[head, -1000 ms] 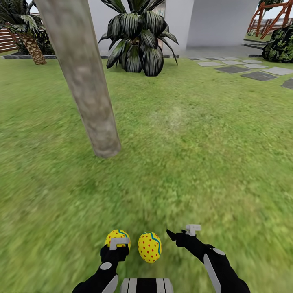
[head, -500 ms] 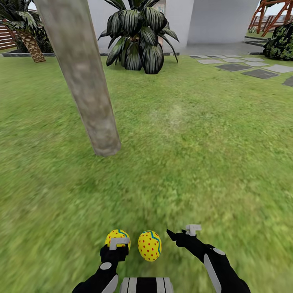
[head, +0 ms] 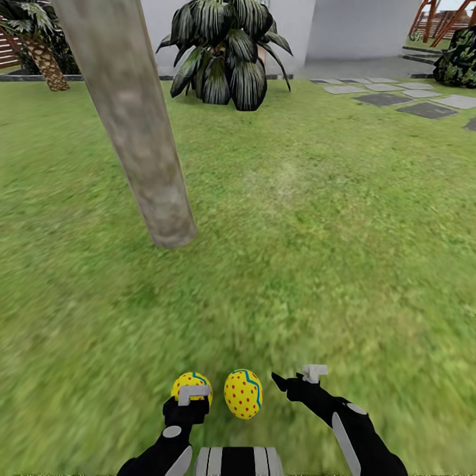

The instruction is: Take the three Easter eggs out of the wicker basket on the lawn in the garden, then place them on the lawn next to a single tree (choose any tree) so that all three eggs are next to the same tree and none are left in the basket.

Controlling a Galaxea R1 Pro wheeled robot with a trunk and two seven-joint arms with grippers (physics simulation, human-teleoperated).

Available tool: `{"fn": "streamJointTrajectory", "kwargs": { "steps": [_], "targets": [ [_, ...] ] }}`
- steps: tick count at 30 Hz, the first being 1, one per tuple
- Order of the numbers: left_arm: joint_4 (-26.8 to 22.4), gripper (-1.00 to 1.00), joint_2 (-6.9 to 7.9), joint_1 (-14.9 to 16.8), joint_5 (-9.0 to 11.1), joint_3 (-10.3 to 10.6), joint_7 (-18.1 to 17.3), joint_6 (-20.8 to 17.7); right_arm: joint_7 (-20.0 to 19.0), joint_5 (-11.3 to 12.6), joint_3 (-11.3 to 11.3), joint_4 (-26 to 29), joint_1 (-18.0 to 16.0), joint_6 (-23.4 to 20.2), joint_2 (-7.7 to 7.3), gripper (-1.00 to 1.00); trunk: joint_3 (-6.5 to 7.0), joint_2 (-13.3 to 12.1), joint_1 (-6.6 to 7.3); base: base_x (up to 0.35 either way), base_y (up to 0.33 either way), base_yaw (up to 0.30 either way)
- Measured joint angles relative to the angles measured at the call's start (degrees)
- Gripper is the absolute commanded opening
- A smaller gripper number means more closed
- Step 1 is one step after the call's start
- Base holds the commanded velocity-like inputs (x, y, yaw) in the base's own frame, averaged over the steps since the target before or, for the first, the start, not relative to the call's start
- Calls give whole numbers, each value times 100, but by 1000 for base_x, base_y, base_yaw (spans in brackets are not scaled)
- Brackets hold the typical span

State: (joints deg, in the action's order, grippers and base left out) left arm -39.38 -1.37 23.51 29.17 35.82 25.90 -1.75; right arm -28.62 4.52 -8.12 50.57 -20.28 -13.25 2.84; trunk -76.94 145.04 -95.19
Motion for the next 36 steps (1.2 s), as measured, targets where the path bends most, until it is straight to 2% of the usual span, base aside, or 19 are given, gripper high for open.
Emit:
{"fn": "streamJointTrajectory", "kwargs": {
  "steps": [4, 12, 16, 21, 31, 32, 36],
  "targets": [
    [-11, -100, 0, -2, -1, 0, 0, 0, 0, 0, 1, 1, 0, 0, 0, 100, -1, 0, 0, 0, 0, 0],
    [-4, -100, 0, -1, -9, 1, 0, 0, 0, 0, 1, 0, 0, 0, 0, 100, -177, 11, -20, 0, 0, 0],
    [-2, -100, -3, 1, -63, 5, 0, 2, 0, -5, 2, -1, 0, 0, 0, 100, -199, 13, -22, 0, 0, 0],
    [-183, -100, -4, -2, -55, -14, 97, 10, 0, -7, 2, -1, 0, 0, 0, 100, -310, 20, -33, 0, 0, 0],
    [-177, -100, -3, -6, -57, -14, 97, 29, 0, -7, 2, -8, 0, 0, 0, 100, -311, 20, -33, 0, 0, 0],
    [-176, 100, -3, -5, -56, -14, 95, 29, 0, -7, 2, -8, 0, 0, 0, 100, -311, 20, -33, 0, 0, 0],
    [-177, 100, 6, -6, -88, -22, 51, 27, 0, -7, 2, -8, -1, 0, 0, 100, -311, 20, -34, 0, 0, 0]
  ]
}}
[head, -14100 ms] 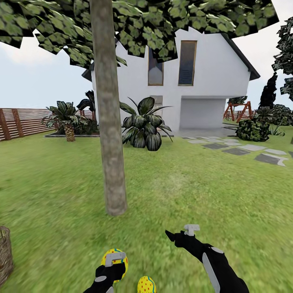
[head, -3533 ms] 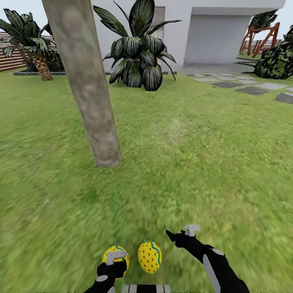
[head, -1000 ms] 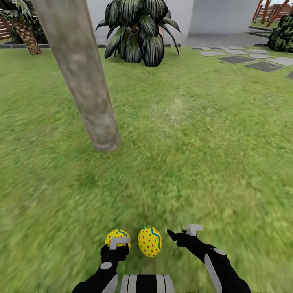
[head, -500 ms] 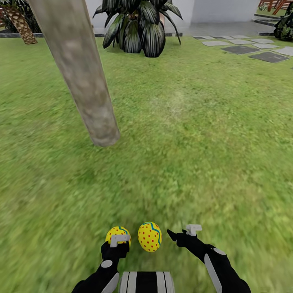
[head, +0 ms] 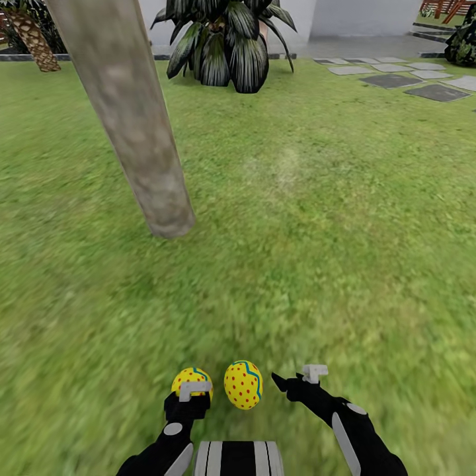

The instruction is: Take the three Easter eggs out of the wicker basket on the lawn in the garden, then place them on the lawn next to a single tree (choose any tree) so that all three eggs are next to the same tree and none are left in the basket.

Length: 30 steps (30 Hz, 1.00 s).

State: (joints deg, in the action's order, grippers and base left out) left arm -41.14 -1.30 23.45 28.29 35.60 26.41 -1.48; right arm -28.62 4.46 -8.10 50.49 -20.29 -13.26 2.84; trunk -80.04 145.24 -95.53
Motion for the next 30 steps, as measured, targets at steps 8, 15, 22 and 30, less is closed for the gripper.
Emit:
{"fn": "streamJointTrajectory", "kwargs": {
  "steps": [8, 15, 22, 30],
  "targets": [
    [136, 100, 0, -2, 71, 20, 142, -6, 0, 1, 0, 0, 0, 0, 0, 100, 65, -4, 7, 0, 0, 0],
    [142, 100, 2, -2, 86, 14, 156, -13, 0, 1, 0, 0, 0, 0, 0, 100, 87, -6, 8, 0, 0, 0],
    [142, 100, 2, -2, 87, 14, 160, -19, 0, 1, -1, 0, 0, 0, 0, 100, 243, -15, 27, 0, 0, 0],
    [142, 100, 2, -3, 87, 14, 152, -19, 0, 1, -3, 2, 0, 0, 0, 100, 420, -26, 47, 0, 0, 0]
  ]
}}
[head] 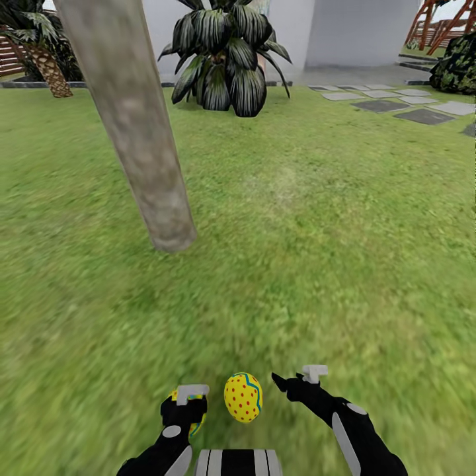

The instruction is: Take the three Easter eggs out of the wicker basket on the lawn in the garden, then place them on the lawn next to a single tree (choose any tree) so that all three eggs are next to the same tree and none are left in the basket.

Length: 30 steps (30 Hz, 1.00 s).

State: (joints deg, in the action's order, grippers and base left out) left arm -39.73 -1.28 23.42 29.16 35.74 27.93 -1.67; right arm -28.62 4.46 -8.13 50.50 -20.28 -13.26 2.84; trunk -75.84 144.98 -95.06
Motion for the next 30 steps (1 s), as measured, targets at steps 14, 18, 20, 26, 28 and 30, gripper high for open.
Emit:
{"fn": "streamJointTrajectory", "kwargs": {
  "steps": [14, 18, 20, 26, 28, 30],
  "targets": [
    [-5, 100, 0, 0, 0, 0, 13, 4, 0, -1, 0, 0, 0, 0, 0, 100, 89, -6, 8, -56, 0, 0],
    [-7, 100, 0, 0, -1, 0, 10, 7, 0, 0, 1, -2, 0, 0, 0, 100, 111, -7, 13, -30, 0, 0],
    [-2, 100, -5, 0, 0, 0, 14, 1, 0, 0, 1, -1, 0, 0, 0, 100, 155, -9, 18, -5, 0, 0],
    [1, 100, -2, 0, 1, 0, 13, 0, 0, -1, 1, -1, 0, 0, 0, 100, 178, -11, 20, -1, 0, 0],
    [-5, 100, 1, 0, 0, 0, 16, 3, 0, -1, 0, -2, 0, 0, 0, 100, 178, -11, 20, 0, 0, 0],
    [-48, 100, 0, 0, -1, 1, 17, 6, 0, 0, -2, 0, 0, 0, 0, 100, 200, -12, 23, 0, 0, 0]
  ]
}}
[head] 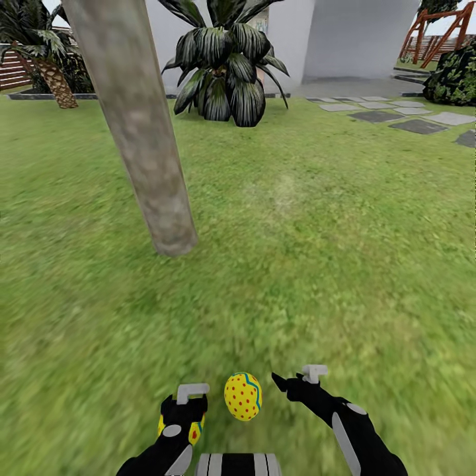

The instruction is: Take the three Easter eggs out of the wicker basket on the lawn in the garden, then place them on the lawn next to a single tree (choose any tree) so that all three eggs are next to the same tree and none are left in the basket.

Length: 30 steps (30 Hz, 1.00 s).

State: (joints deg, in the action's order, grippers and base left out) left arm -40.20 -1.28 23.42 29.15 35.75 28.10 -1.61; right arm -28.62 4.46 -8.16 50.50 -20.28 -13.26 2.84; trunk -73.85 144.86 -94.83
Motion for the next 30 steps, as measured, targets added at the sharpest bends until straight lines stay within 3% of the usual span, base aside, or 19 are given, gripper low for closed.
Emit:
{"fn": "streamJointTrajectory", "kwargs": {
  "steps": [19, 20, 21, 25, 30],
  "targets": [
    [-105, 100, 16, 4, 12, -31, 86, -90, 0, 7, -4, 6, 0, 0, 0, 100, 421, -26, 49, 0, 0, 0],
    [-167, 100, 18, 3, 13, -31, 167, -119, 0, 7, -4, 5, 0, 0, 0, 100, 443, -27, 52, 0, 0, 0],
    [-598, 100, 22, 3, 5, -24, 409, -361, 0, 0, -4, 2, 0, -4, 0, 100, 466, -28, 55, 0, 0, 0],
    [-1300, 100, 36, -25, 54, -31, 550, -622, 0, -3, -3, 0, 0, -2, 0, 100, 554, -33, 65, 0, 0, 0],
    [-1512, 100, 36, -47, 64, -36, 599, -768, 0, -1, 2, 0, 0, 0, 0, 100, 665, -40, 77, 0, 0, 0]
  ]
}}
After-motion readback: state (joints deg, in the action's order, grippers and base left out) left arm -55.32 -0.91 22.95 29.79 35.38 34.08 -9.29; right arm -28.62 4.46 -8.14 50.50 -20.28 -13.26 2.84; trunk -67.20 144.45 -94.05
